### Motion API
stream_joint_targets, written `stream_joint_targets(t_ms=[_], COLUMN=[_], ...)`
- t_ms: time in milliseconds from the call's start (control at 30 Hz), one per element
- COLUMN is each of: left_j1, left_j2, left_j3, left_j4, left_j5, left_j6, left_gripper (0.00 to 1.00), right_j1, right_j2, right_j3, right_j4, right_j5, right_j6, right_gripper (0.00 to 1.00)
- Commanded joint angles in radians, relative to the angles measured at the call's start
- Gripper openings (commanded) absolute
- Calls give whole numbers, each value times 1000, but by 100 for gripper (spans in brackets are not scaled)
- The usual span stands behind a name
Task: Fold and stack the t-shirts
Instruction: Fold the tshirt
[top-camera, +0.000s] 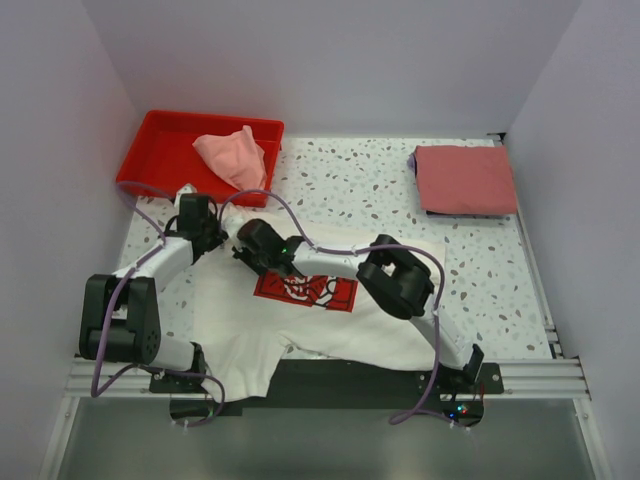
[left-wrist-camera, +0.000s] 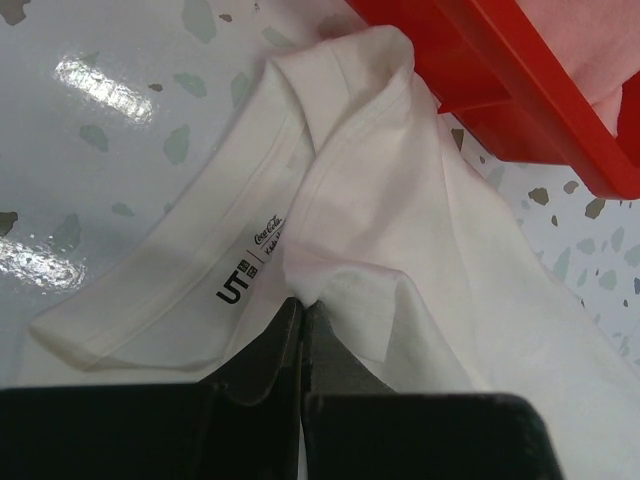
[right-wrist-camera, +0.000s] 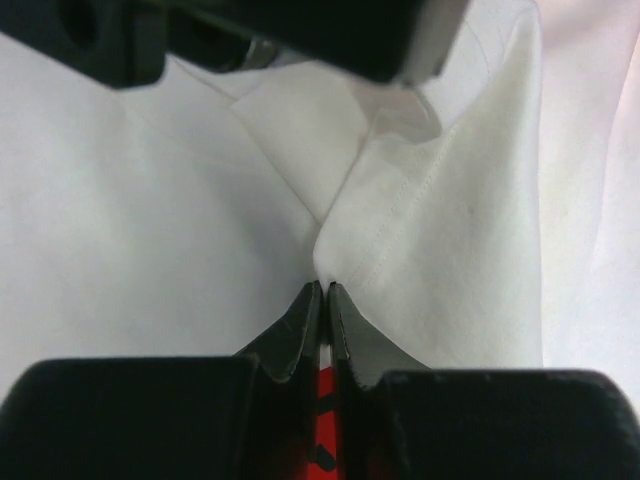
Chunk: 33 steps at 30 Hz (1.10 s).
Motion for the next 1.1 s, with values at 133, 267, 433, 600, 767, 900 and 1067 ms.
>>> stream_joint_targets(t_ms=[133,267,433,600,767,900,1067], left_j1=[9,9,9,9,8,6,6], left_j2=[-33,-67,-135,-238,-346,-447,-502], left_j3=[-5,-22,-52,-117,-227,-264,-288], left_j4=[10,-1,-39,-71,-94,-128,-222], left_j5=[3,-1,-1,3,18,35,-12], left_j6=[29,25,6,-17,-92,-113,-115], left_gripper=[0,0,0,0,0,0,0], right_j1=[2,0,2,2,2,2,2], right_j2=[-124,-162,-224,-276,-311,-336,-339], right_j3=[-25,-56,-108,-157,-218,-249,-297], right_j4=[6,6,-12,-51,-61,-83,-55], right_j5=[-43,-70,-110,-150,-193,-243,-303], right_j6=[-14,-14,0,0,25,58,106], right_gripper=[0,0,0,0,0,0,0])
